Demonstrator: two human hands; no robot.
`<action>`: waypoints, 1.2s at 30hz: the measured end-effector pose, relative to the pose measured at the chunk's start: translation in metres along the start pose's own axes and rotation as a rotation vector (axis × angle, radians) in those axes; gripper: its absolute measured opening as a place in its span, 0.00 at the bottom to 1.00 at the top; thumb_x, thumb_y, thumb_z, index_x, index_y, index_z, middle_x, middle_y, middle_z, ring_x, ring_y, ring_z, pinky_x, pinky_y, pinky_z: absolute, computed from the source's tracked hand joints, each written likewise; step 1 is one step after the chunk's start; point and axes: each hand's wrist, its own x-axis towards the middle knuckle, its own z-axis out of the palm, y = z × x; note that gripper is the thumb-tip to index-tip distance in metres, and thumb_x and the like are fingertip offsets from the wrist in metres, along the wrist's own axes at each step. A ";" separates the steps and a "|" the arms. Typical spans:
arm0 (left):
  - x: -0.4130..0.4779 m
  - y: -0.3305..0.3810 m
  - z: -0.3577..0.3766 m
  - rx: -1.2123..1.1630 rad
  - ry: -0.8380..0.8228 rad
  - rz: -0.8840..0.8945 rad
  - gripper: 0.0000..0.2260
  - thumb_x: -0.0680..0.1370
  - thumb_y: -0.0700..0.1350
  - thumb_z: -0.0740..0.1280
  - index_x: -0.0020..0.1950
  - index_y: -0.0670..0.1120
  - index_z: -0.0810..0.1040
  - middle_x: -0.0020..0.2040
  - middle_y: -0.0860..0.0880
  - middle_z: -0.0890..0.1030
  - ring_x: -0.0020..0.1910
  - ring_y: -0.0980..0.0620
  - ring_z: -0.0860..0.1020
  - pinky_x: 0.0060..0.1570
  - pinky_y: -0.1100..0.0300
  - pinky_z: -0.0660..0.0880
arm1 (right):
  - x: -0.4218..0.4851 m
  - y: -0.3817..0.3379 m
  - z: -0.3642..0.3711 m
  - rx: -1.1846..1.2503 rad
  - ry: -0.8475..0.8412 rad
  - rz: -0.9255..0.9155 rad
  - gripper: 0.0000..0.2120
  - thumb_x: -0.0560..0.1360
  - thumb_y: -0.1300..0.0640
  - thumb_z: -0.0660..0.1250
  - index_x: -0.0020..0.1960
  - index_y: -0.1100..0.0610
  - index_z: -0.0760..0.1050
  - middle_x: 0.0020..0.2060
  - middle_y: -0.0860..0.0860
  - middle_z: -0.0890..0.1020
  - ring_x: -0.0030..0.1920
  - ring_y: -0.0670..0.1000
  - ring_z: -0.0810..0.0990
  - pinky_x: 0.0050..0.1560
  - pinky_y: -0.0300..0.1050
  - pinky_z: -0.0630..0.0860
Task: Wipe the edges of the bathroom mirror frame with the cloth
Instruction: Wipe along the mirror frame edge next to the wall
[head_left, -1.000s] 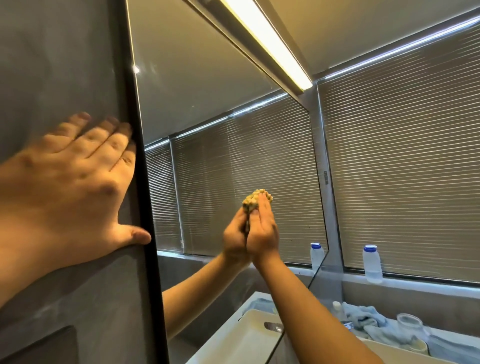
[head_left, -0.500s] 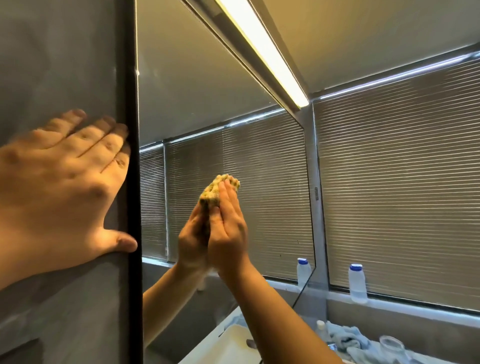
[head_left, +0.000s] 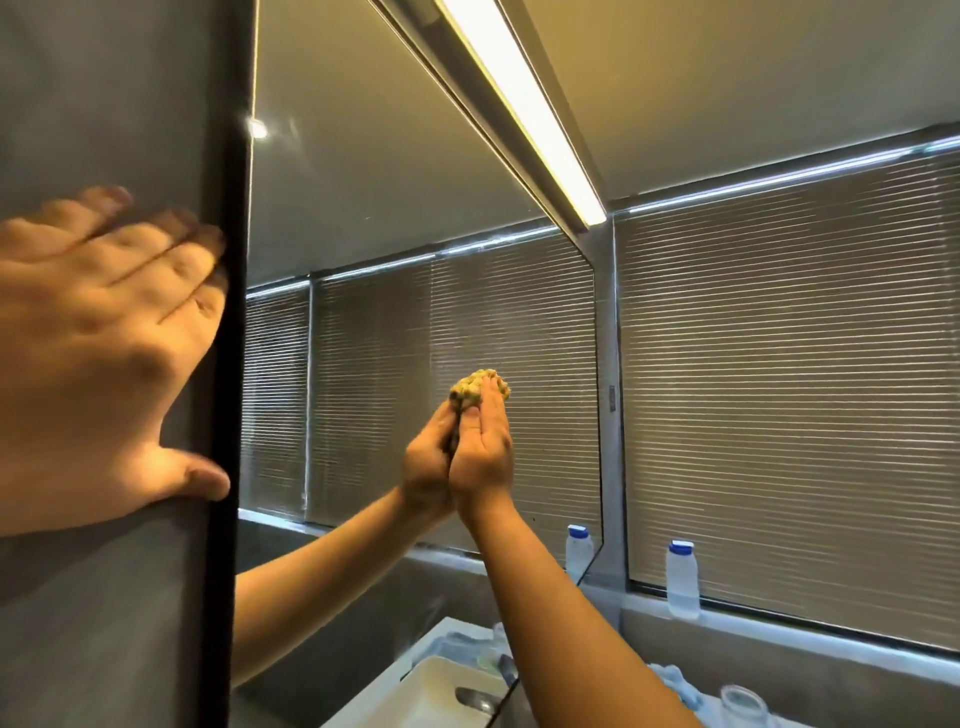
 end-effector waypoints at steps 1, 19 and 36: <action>-0.001 0.000 -0.002 0.014 -0.005 -0.012 0.24 0.79 0.46 0.56 0.74 0.37 0.65 0.72 0.39 0.70 0.73 0.44 0.67 0.70 0.56 0.67 | 0.000 0.000 0.000 -0.005 -0.008 0.023 0.28 0.79 0.53 0.52 0.77 0.61 0.60 0.77 0.53 0.61 0.78 0.47 0.55 0.79 0.43 0.50; -0.057 0.059 -0.026 -0.341 -0.036 0.119 0.21 0.86 0.42 0.50 0.77 0.35 0.55 0.77 0.37 0.58 0.78 0.44 0.56 0.77 0.53 0.46 | -0.051 -0.068 0.028 -0.008 -0.132 -0.414 0.26 0.80 0.52 0.53 0.76 0.61 0.63 0.76 0.52 0.62 0.78 0.45 0.55 0.78 0.50 0.54; -0.018 0.004 -0.002 -0.092 0.049 -0.107 0.25 0.79 0.47 0.58 0.74 0.37 0.65 0.72 0.39 0.71 0.69 0.46 0.72 0.69 0.56 0.69 | -0.016 -0.008 0.004 -0.056 -0.033 0.101 0.25 0.83 0.56 0.52 0.79 0.60 0.54 0.79 0.53 0.55 0.78 0.45 0.50 0.76 0.35 0.43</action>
